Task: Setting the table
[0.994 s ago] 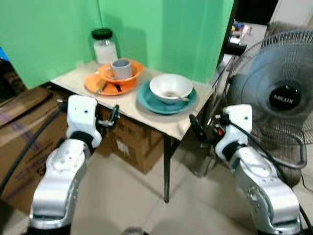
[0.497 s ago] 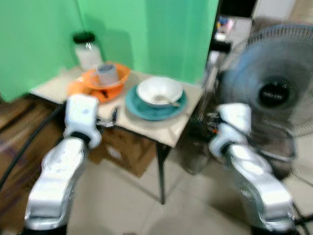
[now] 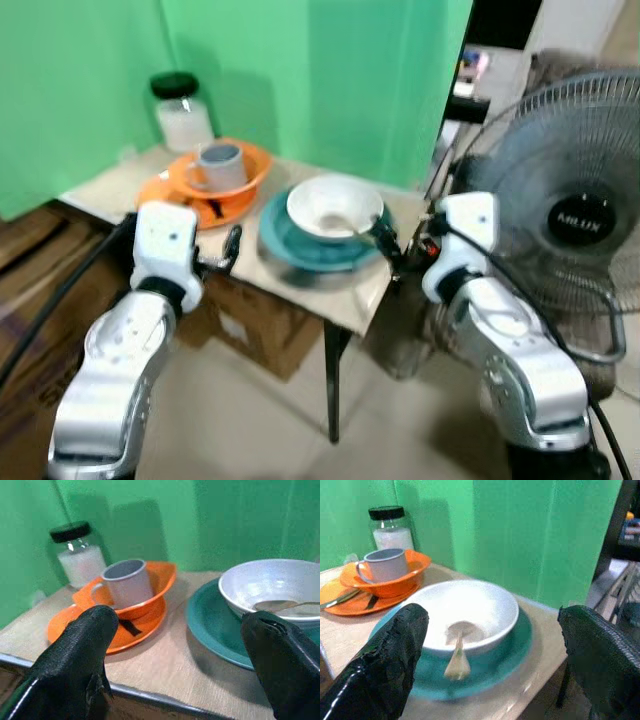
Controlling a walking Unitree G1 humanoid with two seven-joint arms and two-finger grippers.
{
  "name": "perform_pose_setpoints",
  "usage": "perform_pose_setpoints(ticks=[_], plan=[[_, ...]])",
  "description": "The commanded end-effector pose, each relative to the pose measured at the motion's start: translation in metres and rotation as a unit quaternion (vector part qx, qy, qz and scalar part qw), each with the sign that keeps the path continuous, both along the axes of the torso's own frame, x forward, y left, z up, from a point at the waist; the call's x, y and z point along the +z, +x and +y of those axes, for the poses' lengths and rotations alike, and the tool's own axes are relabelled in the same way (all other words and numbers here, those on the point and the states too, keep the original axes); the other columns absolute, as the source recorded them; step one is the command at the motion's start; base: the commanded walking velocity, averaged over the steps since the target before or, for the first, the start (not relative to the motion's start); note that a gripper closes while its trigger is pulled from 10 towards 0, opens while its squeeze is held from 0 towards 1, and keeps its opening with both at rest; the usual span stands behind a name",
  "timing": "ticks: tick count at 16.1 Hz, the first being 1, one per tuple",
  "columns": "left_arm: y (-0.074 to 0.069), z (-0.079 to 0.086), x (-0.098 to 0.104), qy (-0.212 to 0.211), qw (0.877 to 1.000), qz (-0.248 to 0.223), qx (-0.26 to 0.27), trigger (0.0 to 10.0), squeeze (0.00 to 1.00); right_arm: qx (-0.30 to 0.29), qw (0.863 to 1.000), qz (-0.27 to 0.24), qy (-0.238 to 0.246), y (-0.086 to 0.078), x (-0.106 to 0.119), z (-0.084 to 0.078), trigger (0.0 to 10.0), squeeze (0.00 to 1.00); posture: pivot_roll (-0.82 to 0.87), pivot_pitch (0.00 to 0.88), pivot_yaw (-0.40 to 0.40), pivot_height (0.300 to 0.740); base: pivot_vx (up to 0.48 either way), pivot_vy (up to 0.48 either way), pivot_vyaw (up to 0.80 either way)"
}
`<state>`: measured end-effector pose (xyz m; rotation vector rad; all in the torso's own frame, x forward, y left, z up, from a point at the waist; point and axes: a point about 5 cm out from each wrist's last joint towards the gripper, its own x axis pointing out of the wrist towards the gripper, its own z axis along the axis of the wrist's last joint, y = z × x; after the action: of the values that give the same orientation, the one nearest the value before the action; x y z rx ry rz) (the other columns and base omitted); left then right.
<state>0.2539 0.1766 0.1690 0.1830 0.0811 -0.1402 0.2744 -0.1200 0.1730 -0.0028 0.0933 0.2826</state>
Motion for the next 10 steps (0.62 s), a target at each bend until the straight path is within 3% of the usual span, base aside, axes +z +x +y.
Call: perform_pose_setpoints(ticks=[1,5,7,10], plan=[[0.0,-0.009,0.002,0.001,1.0,-0.001,-0.024,10.0,0.0,0.003,1.0,-0.002,-0.011,0.002,0.002,-0.004,10.0,0.0,0.13,0.0,0.042,0.74,0.36,0.0,0.0],[-0.004,-0.012,-0.004,0.008,0.999,0.014,-0.038,10.0,0.0,0.024,0.999,-0.009,-0.024,0.011,0.01,0.0,10.0,0.0,0.13,0.0,0.042,0.74,0.327,0.0,0.8],[-0.004,-0.013,-0.004,0.009,0.999,0.017,-0.041,10.0,0.0,0.017,1.0,-0.006,-0.019,0.015,0.013,-0.002,10.0,0.0,0.13,0.0,0.04,0.74,0.311,0.0,0.0],[-0.011,-0.018,-0.011,0.022,0.994,0.044,-0.096,10.0,0.0,0.041,0.994,0.049,-0.091,0.029,0.016,0.0,10.0,0.0,0.11,0.0,0.046,0.74,0.0,0.0,0.0]])
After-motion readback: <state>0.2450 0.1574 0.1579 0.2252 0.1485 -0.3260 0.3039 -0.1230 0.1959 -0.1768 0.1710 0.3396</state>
